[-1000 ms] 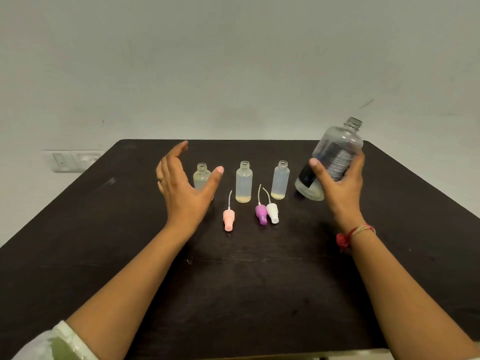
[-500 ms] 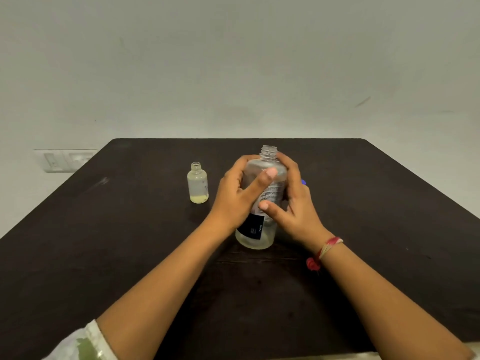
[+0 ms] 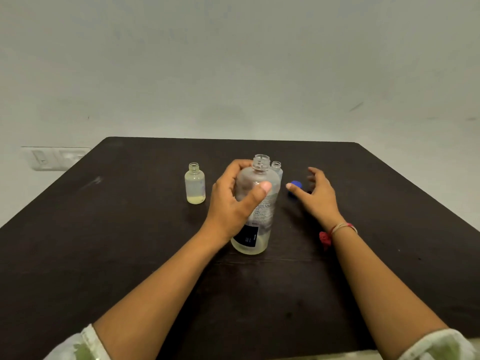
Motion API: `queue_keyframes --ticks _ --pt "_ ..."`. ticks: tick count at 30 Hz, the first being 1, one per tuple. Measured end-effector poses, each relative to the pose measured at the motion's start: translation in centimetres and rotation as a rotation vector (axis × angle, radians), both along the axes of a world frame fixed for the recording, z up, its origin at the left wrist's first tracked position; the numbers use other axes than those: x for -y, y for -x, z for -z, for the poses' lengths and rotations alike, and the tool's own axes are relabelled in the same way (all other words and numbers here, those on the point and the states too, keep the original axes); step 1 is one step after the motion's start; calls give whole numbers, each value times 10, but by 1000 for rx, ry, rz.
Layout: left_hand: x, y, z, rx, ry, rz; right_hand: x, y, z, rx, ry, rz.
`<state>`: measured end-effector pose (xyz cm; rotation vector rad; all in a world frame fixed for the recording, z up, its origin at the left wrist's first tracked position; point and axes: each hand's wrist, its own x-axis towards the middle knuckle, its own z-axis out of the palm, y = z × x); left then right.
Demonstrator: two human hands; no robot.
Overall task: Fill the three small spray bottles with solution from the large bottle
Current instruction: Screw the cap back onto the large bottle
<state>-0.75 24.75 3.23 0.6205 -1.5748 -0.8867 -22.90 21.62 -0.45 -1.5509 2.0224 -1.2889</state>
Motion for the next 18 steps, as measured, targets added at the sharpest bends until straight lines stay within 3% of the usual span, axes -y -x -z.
queue_keyframes --ticks 4,10,14,18 --pt "0 2 3 44 17 -8 6 -1 -5 -40 -108 -26" --pt "1 2 4 38 11 2 14 2 -2 3 -65 32" --pt "3 3 6 13 18 -5 6 0 -14 480 164 -69" --pt "5 5 8 5 22 -6 -8 -18 -48 930 291 -396"
